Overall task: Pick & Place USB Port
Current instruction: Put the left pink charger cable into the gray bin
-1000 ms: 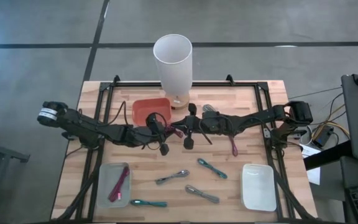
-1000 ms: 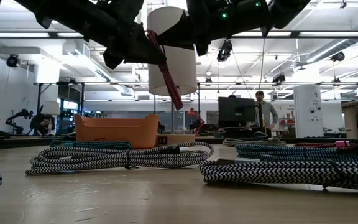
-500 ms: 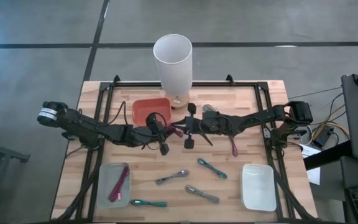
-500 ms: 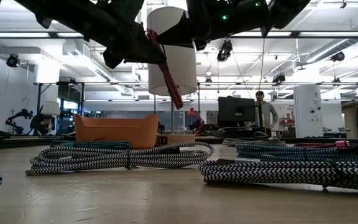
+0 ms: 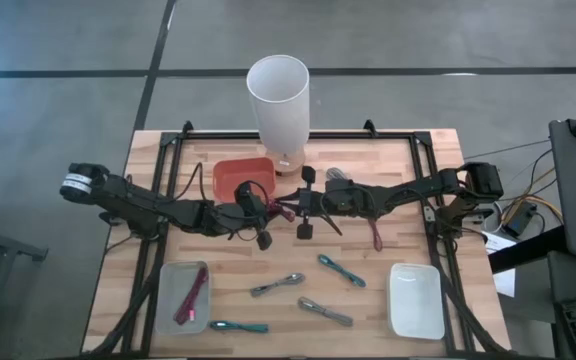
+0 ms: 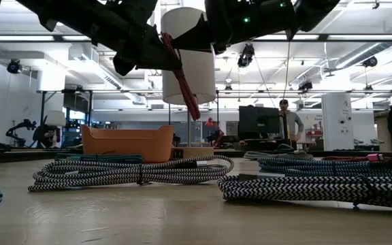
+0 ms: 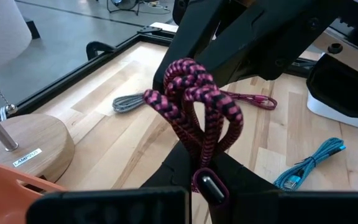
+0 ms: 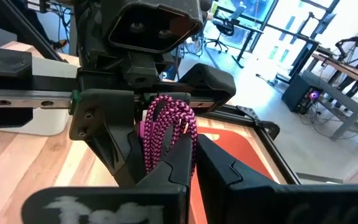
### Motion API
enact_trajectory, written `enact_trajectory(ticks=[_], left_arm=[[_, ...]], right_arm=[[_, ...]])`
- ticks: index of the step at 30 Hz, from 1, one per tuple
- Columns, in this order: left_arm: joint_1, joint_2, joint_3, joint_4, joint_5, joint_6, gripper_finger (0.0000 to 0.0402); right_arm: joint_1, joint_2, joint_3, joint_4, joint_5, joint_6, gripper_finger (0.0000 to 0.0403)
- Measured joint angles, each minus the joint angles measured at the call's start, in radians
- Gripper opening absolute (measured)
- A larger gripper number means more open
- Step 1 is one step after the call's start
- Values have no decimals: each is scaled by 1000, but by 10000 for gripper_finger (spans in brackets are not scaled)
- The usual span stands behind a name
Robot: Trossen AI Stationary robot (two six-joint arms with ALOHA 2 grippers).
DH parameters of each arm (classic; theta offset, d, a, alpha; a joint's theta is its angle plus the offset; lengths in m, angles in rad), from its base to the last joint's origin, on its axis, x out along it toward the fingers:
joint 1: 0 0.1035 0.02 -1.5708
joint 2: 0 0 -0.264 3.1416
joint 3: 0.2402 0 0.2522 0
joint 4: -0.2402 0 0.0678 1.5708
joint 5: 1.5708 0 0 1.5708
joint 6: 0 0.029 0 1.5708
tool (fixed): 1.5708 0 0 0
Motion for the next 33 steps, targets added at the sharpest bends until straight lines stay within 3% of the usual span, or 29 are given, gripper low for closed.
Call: enact_trajectory(ticks=[7, 33], left_arm=[[1, 0, 0, 1, -6, 0, 18], [0, -1, 0, 2, -6, 1, 18]], right_arm=[[1, 0, 0, 1, 67, -50, 13], [0, 2, -2, 25, 72, -30, 13]])
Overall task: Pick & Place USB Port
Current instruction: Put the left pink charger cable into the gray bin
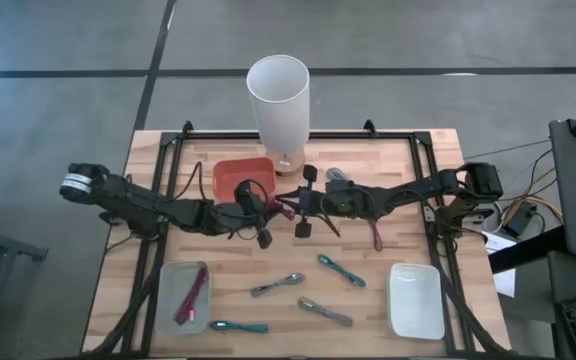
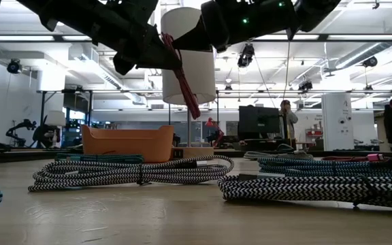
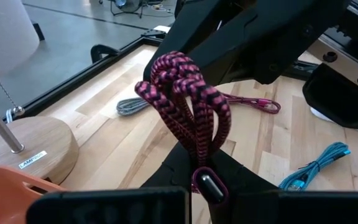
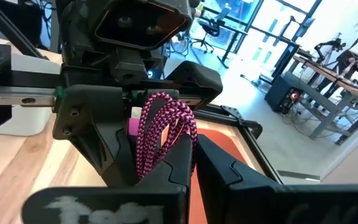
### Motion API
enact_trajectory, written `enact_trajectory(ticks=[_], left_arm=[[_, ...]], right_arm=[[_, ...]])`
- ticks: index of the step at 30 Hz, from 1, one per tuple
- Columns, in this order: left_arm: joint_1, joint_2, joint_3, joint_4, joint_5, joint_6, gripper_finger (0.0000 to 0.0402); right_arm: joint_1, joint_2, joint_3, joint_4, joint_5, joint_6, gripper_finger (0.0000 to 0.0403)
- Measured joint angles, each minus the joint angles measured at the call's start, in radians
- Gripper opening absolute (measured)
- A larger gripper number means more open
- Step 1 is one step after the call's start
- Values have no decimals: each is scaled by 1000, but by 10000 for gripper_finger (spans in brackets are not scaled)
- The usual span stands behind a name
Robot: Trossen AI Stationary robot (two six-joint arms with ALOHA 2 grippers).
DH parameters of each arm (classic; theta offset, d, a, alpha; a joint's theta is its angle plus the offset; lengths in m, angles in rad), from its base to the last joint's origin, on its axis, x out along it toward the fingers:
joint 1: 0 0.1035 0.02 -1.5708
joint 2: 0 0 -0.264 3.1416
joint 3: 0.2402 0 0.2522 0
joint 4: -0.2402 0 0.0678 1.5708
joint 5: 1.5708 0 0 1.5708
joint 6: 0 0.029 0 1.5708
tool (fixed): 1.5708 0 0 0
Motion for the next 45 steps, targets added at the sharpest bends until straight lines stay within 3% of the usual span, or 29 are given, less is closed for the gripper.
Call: enact_trajectory(ticks=[19, 23, 37, 45], left_arm=[[0, 0, 0, 0, -11, -13, 18], [-1, 0, 0, 0, -14, -11, 18], [-1, 1, 1, -3, -19, 12, 19], [-1, 2, 1, -45, -21, -2, 19]], right_arm=[[0, 0, 0, -1, -1, 12, 13], [-2, 0, 0, 4, -42, -43, 13], [-2, -1, 1, 1, -50, 90, 14], [-2, -3, 2, -73, -46, 113, 64]])
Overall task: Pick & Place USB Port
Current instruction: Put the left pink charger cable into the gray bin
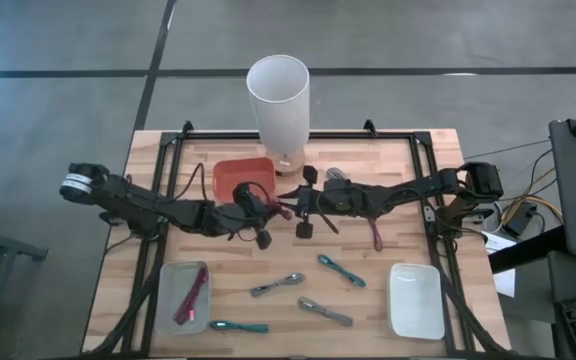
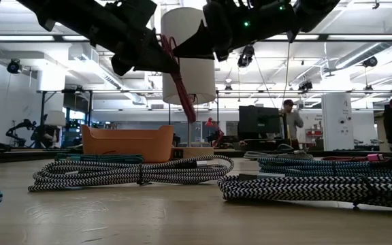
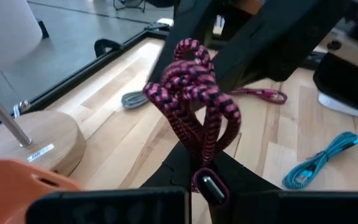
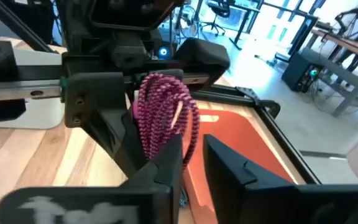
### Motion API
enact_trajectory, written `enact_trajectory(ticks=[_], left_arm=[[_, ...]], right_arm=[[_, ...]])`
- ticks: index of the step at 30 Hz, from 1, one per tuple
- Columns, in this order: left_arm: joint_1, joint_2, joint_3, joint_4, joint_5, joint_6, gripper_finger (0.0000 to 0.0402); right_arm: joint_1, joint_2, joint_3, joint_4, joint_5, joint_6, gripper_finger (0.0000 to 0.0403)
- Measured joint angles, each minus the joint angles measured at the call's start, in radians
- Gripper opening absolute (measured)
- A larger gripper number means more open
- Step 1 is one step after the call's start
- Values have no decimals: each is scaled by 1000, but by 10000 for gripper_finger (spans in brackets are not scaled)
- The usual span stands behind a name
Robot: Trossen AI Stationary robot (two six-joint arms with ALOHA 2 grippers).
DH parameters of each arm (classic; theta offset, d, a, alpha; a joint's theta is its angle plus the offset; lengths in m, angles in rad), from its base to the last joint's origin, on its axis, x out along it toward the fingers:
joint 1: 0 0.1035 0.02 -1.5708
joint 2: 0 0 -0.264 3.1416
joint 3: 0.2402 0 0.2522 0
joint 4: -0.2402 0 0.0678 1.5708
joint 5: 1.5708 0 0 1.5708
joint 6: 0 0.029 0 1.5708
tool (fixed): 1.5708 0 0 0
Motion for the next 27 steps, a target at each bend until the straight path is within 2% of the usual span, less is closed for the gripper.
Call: enact_trajectory(ticks=[9, 17, 20, 24, 27], left_arm=[[0, 0, 0, -54, -8, -50, 19], [1, -27, 0, -159, 7, -98, 19], [-2, -77, 33, -334, 32, -170, 18], [-12, -142, 126, -686, 45, -303, 17], [-15, -175, 198, -909, 144, -416, 17]], right_arm=[[1, 1, 0, -41, 3, 53, 141], [16, 1, -1, -49, 2, 79, 167], [19, 1, -1, -57, 2, 79, 169], [21, 2, -1, -58, 2, 79, 164], [21, 2, -1, -59, 1, 79, 159]])
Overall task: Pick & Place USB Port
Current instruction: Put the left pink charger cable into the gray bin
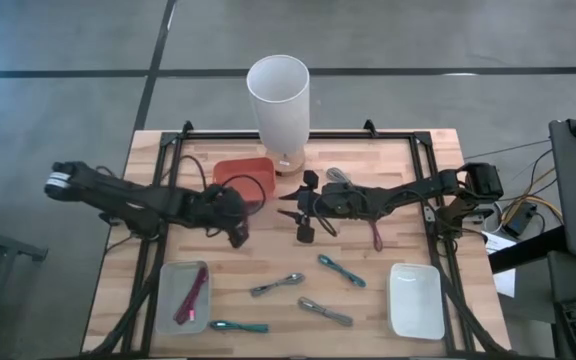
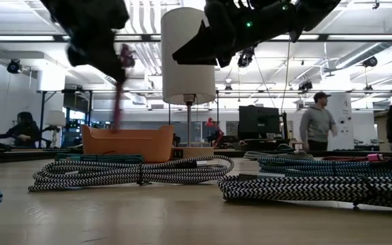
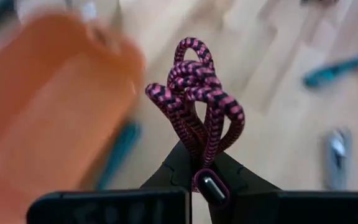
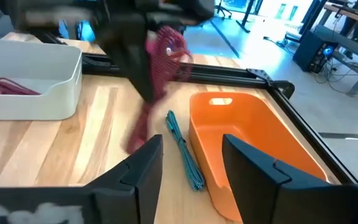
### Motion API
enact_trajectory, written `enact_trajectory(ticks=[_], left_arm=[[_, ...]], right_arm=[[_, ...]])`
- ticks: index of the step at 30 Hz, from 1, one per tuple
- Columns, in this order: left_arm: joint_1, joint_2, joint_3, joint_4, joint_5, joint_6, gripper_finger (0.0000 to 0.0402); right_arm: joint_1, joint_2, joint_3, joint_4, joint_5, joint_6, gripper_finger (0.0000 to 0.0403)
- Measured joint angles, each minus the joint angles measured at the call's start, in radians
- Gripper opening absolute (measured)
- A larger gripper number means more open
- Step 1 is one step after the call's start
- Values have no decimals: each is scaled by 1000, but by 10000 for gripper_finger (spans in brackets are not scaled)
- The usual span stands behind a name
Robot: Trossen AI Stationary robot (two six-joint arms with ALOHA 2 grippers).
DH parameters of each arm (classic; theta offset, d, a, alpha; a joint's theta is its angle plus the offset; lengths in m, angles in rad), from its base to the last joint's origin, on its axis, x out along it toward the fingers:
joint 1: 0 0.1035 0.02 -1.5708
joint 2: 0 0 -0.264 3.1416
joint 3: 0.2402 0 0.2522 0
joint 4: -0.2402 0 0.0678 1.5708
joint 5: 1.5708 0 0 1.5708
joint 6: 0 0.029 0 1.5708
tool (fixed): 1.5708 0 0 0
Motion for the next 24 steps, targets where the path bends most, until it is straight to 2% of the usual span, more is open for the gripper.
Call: enact_trajectory(ticks=[5, 9, 18, 24], left_arm=[[-13, -29, 85, -202, 263, -115, 17], [-54, -44, 102, -255, 364, -191, 17], [-270, -53, 105, -252, 382, -459, 17], [-443, -53, 101, -354, 389, -700, 17]], right_arm=[[0, 0, 0, -1, 0, 0, 152], [0, 0, 0, -3, 0, 0, 148], [0, 0, 0, -5, 0, 4, 157], [0, 0, 0, -19, 0, 5, 153]])
